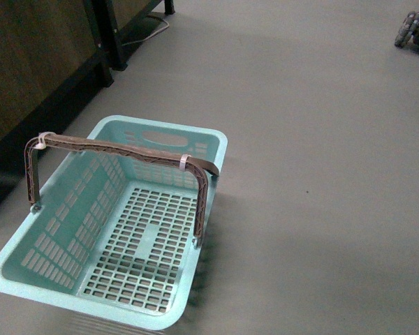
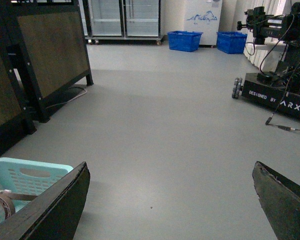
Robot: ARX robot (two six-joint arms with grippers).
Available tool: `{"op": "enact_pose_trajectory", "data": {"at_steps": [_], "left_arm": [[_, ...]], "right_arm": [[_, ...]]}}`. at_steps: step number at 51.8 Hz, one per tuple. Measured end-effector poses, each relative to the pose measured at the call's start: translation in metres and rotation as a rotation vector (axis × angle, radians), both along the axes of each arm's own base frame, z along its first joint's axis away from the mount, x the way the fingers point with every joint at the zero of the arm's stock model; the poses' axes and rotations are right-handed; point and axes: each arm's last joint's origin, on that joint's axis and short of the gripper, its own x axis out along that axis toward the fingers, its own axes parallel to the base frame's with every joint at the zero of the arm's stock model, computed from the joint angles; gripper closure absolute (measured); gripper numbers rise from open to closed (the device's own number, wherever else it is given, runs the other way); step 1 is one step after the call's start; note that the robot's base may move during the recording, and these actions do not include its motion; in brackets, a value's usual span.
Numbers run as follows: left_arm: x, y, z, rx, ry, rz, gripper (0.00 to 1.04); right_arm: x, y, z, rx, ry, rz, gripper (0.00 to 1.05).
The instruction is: Pick mango and avocado into basket
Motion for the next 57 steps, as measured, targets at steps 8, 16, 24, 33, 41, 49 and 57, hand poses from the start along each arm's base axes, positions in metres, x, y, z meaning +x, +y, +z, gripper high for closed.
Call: {"op": "enact_pose_trajectory", "data": {"at_steps": [8, 16, 24, 33, 41, 49, 57], "left_arm": [[0.0, 0.0, 0.0, 0.0, 0.0, 0.0, 0.07], [0.0, 0.0, 0.0, 0.0, 0.0, 0.0, 0.07], [0.0, 0.0, 0.0, 0.0, 0.0, 0.0, 0.07], [0.0, 0.0, 0.0, 0.0, 0.0, 0.0, 0.07], [0.001, 0.001, -0.004, 0.009, 0.094, 0.027, 0.07], [0.018, 0.005, -0.006, -0.192, 0.262, 0.021, 0.07], [0.069, -0.002, -0.002, -0.576, 0.354, 0.039, 0.07]], "right_arm": [[0.0, 0.0, 0.0, 0.0, 0.0, 0.0, 0.08], [0.0, 0.0, 0.0, 0.0, 0.0, 0.0, 0.08], [0.0, 0.0, 0.0, 0.0, 0.0, 0.0, 0.08], [0.0, 0.0, 0.0, 0.0, 0.0, 0.0, 0.08], [0.0, 0.0, 0.0, 0.0, 0.0, 0.0, 0.08], [0.0, 0.0, 0.0, 0.0, 0.0, 0.0, 0.08], [0.0, 0.0, 0.0, 0.0, 0.0, 0.0, 0.08]]}}
